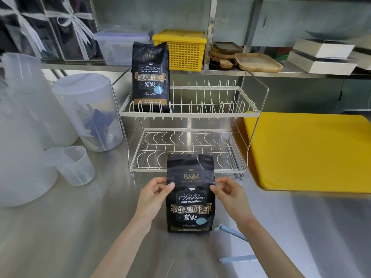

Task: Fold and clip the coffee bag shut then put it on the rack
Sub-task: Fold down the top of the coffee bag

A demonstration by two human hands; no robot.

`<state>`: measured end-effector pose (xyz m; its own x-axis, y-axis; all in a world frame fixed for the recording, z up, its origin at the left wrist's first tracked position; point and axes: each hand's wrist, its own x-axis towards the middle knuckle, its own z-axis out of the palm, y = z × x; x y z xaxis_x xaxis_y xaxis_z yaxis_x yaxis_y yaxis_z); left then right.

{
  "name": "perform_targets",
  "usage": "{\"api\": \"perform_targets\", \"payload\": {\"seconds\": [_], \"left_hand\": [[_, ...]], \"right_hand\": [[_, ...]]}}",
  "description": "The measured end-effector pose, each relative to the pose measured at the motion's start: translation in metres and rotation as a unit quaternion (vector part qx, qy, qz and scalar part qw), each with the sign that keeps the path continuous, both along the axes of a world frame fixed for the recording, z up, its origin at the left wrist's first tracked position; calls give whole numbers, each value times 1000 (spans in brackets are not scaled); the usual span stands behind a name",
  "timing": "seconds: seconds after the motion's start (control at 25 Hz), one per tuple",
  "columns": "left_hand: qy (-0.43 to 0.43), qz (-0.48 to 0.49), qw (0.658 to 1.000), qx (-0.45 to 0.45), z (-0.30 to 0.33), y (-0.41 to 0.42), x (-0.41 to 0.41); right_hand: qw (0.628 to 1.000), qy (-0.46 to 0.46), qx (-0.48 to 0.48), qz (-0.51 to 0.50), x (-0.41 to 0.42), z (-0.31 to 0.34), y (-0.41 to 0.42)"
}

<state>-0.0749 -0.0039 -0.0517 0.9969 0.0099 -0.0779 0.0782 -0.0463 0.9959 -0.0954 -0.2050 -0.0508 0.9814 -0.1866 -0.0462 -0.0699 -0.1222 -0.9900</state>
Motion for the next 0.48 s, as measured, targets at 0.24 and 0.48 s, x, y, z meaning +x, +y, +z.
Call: {"api": "perform_targets", "payload": {"seconds": [0.24, 0.48], "left_hand": [[-51, -28, 997, 56, 4, 1, -1], [-131, -106, 960, 226, 3, 2, -6]], "right_hand": [[998, -28, -62, 5, -4, -2, 3], [980, -41, -195, 8, -3, -3, 2]]}}
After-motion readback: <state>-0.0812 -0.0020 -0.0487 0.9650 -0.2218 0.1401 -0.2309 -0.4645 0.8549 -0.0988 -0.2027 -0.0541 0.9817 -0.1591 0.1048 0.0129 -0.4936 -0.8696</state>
